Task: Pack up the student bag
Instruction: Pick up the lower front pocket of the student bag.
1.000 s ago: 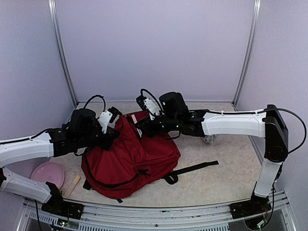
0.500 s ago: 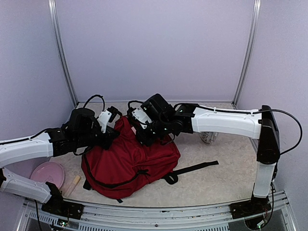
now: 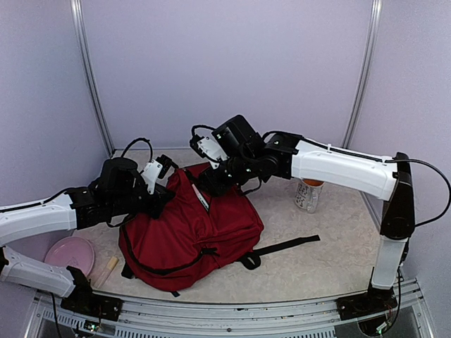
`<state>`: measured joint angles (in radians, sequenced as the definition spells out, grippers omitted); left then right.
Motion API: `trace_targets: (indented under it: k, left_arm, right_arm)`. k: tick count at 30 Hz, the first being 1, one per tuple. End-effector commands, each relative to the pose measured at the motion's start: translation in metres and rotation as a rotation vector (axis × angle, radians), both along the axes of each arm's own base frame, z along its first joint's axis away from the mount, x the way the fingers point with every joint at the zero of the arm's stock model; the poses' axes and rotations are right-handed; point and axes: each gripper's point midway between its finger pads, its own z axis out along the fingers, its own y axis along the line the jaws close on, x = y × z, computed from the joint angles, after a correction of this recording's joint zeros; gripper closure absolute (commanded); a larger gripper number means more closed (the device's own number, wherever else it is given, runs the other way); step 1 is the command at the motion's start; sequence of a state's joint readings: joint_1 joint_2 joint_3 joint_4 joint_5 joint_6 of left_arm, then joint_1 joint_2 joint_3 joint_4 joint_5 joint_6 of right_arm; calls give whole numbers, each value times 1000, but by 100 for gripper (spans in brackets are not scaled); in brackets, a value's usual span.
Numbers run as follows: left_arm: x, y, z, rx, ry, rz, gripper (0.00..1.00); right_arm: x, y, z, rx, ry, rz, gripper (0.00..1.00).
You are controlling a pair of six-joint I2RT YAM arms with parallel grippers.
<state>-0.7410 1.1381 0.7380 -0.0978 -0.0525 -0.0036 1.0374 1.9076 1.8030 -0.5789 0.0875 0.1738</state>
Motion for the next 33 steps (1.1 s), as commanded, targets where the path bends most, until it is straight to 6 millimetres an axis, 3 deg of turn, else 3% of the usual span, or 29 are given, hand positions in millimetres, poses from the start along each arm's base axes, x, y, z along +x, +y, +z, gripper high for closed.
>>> trace_targets:
  k: [1,5,6,8,9,10,13,17,19,24,28,30,32,33]
  left_arm:
    - [5,-7,44,-103,-107,-14,100]
    - [5,-7,43,-100,-105,-13,100]
    - [4,-7,42,-99,-105,-14,100]
    - [5,-7,42,-98,-105,-11,100]
    - [5,-7,42,-98,-106,-10,100]
    - [5,-7,42,-98,-105,-11,100]
    - [6,-7,42,-96,-104,-10,100]
    - [6,-7,40,-92,-103,-6,100]
    - [6,-7,40,-93,-103,-8,100]
    - [3,-8,44,-105,-112,-19,100]
    - [2,-9,44,-102,-113,-25,100]
    - [1,-10,45,-103,-115,-28,100]
    - [1,-10,44,-102,-115,-27,100]
    - [1,-9,44,-100,-115,-25,100]
  right_arm:
    - [18,-15,-19,-22,33,-63,45]
    - [14,-11,-41,-10,115,-5,50]
    - [13,-12,-45,-14,127,-1,58]
    - [14,-13,-45,-15,126,-3,88]
    - [14,-12,-39,-4,117,1,97]
    - [13,-11,-32,18,105,16,100]
    - [8,-7,-6,87,72,62,100]
    - [5,-7,7,121,69,76,100]
    - [3,-7,4,130,80,71,100]
    - [1,-3,-27,141,148,52,64]
    - [6,-6,-46,103,145,20,59]
    - [3,-3,-53,102,164,42,67]
    - [2,-2,-52,105,167,49,92]
    - [3,-2,-46,114,155,49,100]
